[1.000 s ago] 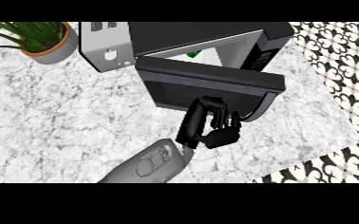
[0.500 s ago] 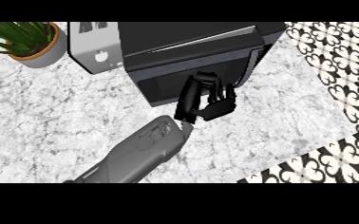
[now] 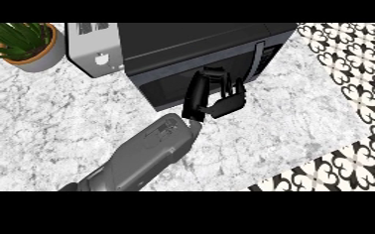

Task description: Pick up the milk, place it into the microwave and close the microwave

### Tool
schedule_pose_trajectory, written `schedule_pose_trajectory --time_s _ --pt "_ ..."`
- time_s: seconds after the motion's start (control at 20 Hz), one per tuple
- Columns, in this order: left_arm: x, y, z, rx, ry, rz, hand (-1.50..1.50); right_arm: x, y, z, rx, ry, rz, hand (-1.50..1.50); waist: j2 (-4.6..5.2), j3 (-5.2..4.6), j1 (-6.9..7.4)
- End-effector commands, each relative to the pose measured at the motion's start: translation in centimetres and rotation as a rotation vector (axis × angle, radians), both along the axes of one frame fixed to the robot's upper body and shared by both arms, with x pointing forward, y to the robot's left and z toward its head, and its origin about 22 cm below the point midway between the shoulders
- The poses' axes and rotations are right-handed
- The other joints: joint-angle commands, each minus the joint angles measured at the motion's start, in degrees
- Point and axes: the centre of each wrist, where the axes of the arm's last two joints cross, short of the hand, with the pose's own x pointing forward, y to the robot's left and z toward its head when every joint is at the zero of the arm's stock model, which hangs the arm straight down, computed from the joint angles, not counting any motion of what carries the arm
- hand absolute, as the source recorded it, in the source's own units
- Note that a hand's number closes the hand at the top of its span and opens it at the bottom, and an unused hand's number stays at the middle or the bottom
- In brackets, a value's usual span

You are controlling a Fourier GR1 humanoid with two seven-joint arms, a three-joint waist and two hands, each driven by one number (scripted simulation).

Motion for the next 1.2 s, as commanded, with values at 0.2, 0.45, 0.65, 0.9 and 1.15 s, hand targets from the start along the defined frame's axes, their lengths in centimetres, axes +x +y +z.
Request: schedule_pose_trajectory --time_s 0.2,0.45,0.65,0.9,1.15 --pt "2.1 0.2 1.4 -0.037 -0.051 0.035 1.5 0.6 -1.1 1.8 -0.02 -0.016 -0.004 -1.5 0.73 0.06 -0.38" --pt "2.4 0.1 1.6 -0.054 -0.05 0.03 1.5 0.9 -1.9 2.6 -0.022 -0.023 -0.011 -1.5 0.72 0.19 -0.2" --pt "2.3 0.0 1.5 -0.072 -0.063 0.034 1.5 1.1 -2.6 3.7 -0.035 -0.042 -0.029 -1.5 0.9 0.15 -0.3" --pt "2.3 0.0 1.3 -0.075 -0.073 0.029 1.5 1.3 -3.3 4.7 -0.052 -0.064 -0.046 -1.5 1.12 0.26 -0.49" --pt "2.3 0.0 1.0 -0.082 -0.068 0.027 1.5 1.5 -4.0 6.2 -0.087 -0.08 -0.06 -1.5 1.34 0.26 -0.72"
